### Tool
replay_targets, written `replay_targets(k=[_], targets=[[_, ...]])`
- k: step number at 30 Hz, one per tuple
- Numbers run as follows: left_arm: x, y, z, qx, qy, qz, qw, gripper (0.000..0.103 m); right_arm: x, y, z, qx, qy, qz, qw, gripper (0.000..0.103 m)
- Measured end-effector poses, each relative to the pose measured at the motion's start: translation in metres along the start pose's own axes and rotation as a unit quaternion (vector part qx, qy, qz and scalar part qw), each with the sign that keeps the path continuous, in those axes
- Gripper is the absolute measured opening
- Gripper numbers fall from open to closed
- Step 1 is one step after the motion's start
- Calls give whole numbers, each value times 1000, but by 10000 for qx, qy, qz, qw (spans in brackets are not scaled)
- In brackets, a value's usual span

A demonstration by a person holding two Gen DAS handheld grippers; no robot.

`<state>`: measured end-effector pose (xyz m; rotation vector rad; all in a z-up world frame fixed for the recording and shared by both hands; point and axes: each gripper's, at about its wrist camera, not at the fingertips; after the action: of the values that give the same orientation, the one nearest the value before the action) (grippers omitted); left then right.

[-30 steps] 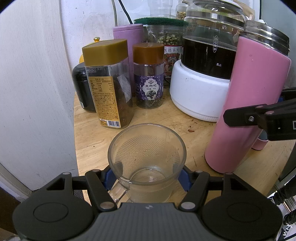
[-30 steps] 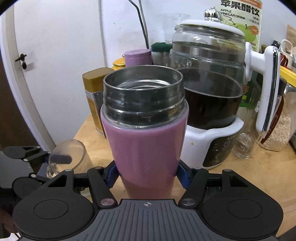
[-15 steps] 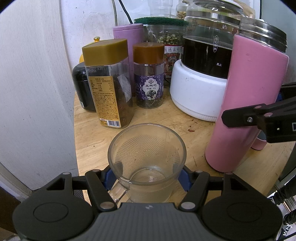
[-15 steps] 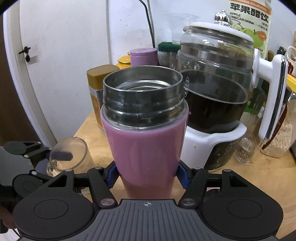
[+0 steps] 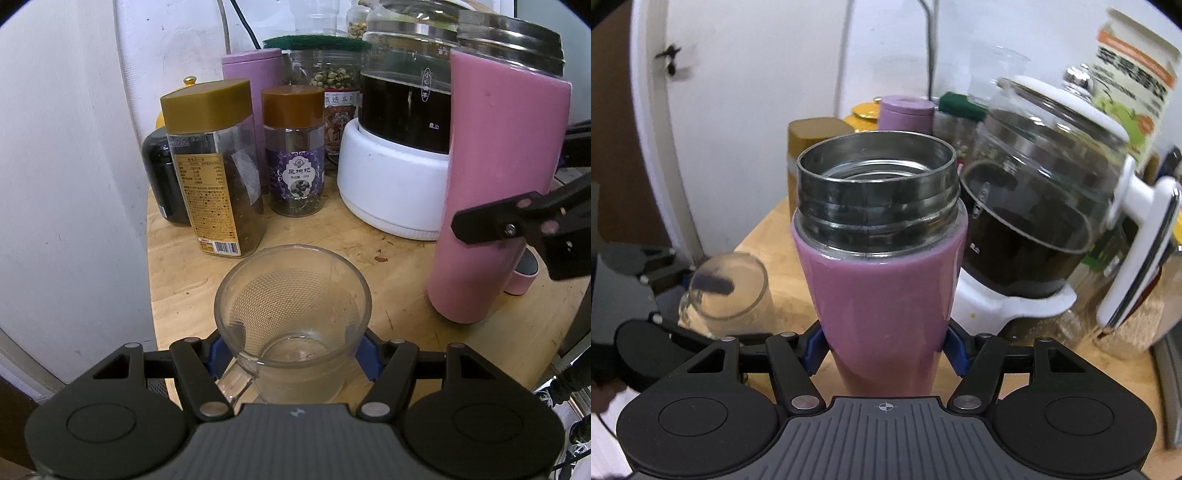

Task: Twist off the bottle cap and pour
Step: 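Lift the pink bottle with the right gripper toward the glass mug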

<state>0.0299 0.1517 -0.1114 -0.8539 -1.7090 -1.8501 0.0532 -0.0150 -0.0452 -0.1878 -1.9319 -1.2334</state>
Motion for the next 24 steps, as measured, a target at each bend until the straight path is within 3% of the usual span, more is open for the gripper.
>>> replay_targets(k=[12, 24], targets=[[-5, -5, 1, -153, -83, 38, 9998, 68, 0, 9, 12, 783, -122, 361, 9962, 64], [-3, -8, 4, -255, -207, -3, 9995, 68, -13, 13, 33, 1660, -198, 835, 9824, 64]])
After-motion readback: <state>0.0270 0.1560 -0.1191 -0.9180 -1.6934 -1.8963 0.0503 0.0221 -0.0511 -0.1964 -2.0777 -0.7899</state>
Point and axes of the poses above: each gripper's, at about its wrist camera, not at the fingertips, and x roughly against the way its jaws point, z to its left, y to its top, and after that the axes turned 2 degrees about -y, right-handed
